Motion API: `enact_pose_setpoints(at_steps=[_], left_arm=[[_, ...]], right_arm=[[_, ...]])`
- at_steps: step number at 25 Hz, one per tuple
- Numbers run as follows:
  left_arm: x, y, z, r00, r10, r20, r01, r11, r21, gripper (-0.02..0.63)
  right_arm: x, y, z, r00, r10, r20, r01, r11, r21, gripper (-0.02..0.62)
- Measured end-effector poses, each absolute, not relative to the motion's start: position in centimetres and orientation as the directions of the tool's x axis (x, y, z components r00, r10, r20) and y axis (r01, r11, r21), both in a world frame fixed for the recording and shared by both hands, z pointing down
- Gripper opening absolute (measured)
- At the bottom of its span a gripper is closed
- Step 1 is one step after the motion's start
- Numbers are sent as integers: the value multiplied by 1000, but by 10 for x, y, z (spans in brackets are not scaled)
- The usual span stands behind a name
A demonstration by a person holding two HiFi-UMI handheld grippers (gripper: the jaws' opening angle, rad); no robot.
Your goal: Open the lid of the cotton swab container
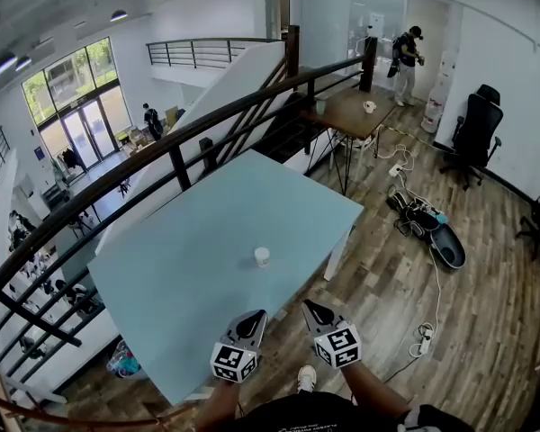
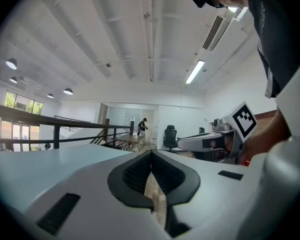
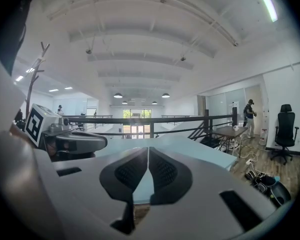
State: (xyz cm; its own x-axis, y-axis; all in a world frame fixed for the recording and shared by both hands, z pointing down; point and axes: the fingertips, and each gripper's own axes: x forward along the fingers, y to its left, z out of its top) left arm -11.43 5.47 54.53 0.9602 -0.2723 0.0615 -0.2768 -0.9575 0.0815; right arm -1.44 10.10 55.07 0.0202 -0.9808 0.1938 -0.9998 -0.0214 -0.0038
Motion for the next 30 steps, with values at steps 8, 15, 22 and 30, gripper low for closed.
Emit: enact_pose_setpoints(at_steps=[8, 15, 22, 30], left_arm=[[-68, 16, 546, 950, -304, 65, -309, -947, 84, 12], [-37, -5, 555, 941, -329, 83, -335, -938, 88, 12], [-13, -21, 557, 925, -367, 96, -374, -924, 82, 12], [-14, -25, 559, 890, -440, 115, -450, -889, 82, 12]], right_arm=[[34, 57, 548, -15, -980, 199, -1000, 16, 2, 21], [69, 33, 557, -36, -979, 201, -999, 36, -7, 21], [95, 15, 559, -74, -979, 188, -997, 68, -41, 21], [96, 3, 560, -163, -969, 185, -987, 159, -35, 21]])
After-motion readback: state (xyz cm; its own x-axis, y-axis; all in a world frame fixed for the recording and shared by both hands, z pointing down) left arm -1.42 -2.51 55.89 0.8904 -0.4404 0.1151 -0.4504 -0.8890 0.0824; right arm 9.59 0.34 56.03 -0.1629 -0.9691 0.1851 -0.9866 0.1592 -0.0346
